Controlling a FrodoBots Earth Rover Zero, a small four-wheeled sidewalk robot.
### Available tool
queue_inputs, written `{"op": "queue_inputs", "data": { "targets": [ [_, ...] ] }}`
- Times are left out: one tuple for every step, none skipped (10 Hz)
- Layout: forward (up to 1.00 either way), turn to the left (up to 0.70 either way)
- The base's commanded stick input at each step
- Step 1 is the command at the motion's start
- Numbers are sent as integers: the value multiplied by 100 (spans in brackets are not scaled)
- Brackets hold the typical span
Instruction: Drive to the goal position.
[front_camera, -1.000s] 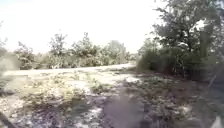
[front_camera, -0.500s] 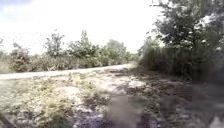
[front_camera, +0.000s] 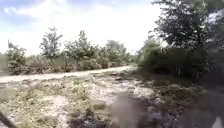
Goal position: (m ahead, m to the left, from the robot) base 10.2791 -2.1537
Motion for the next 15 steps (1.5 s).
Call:
{"op": "queue_inputs", "data": {
  "targets": [
    [85, 0],
    [85, 0],
    [85, 0],
    [85, 0],
    [85, 0],
    [85, 0],
    [85, 0],
    [85, 0],
    [85, 0],
    [85, 0],
    [85, 0],
    [85, 0],
    [85, 0],
    [85, 0],
    [85, 0]
  ]
}}
